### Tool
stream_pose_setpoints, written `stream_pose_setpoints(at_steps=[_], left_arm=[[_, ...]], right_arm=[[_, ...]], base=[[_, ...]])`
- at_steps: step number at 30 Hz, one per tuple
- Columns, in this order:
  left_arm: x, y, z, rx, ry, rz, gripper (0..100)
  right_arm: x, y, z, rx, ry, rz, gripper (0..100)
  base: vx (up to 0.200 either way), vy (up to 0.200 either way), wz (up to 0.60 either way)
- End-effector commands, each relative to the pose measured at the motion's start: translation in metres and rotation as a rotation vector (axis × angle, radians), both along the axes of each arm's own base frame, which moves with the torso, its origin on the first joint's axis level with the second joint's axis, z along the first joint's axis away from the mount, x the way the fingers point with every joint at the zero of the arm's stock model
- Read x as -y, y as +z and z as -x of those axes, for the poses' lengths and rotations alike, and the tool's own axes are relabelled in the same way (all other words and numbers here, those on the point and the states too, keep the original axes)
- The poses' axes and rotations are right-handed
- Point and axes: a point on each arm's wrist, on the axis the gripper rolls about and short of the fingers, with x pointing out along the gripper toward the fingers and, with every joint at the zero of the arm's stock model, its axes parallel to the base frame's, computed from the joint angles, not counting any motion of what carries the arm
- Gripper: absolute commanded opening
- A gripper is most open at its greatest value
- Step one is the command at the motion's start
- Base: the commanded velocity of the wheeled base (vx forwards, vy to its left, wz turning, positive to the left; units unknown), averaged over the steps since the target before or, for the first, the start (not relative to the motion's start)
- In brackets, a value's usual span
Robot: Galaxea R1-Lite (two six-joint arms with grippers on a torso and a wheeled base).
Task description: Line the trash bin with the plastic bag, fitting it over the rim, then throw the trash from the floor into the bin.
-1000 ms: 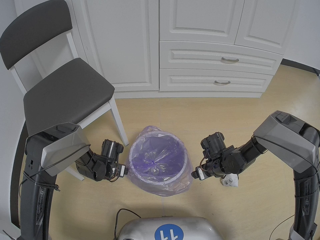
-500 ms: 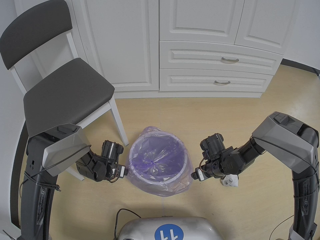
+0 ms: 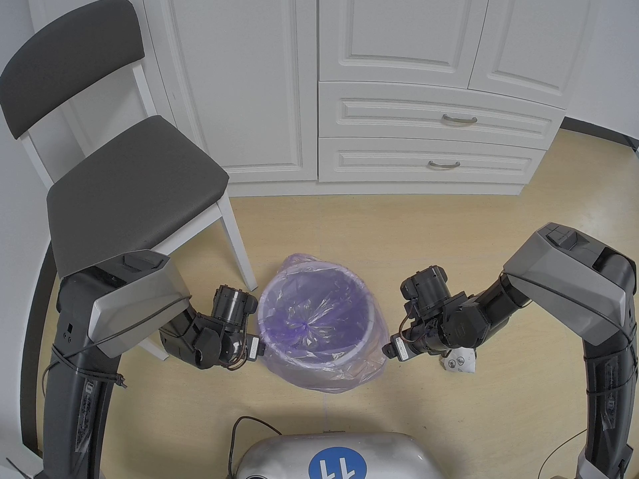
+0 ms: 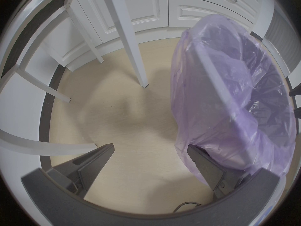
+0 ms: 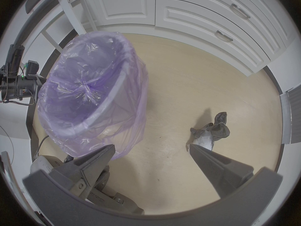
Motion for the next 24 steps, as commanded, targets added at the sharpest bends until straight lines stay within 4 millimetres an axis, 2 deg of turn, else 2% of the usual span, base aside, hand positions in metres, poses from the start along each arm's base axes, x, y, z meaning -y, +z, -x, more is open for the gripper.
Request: stream_pose_setpoints(at_steps=[1,9,24], left_arm=[[0.009,0.002,0.002,0.007,-0.011,0.012,100],[0.022,0.002,-0.001,0.028,-0.018,0.038,100],[0.034,0.006,-0.037,0.138,0.096,0.190,100]], right_arm=[[0.000,0.000,0.000,0.001,0.001,0.000,100],[0.000,0.001,-0.001,0.005,-0.003,-0.002,100],[0.002,0.002,-0.009,0.017,-0.015,-0.023,100]], base=[[0.000,0.000,0.00],[0.000,0.000,0.00],[0.000,0.000,0.00]])
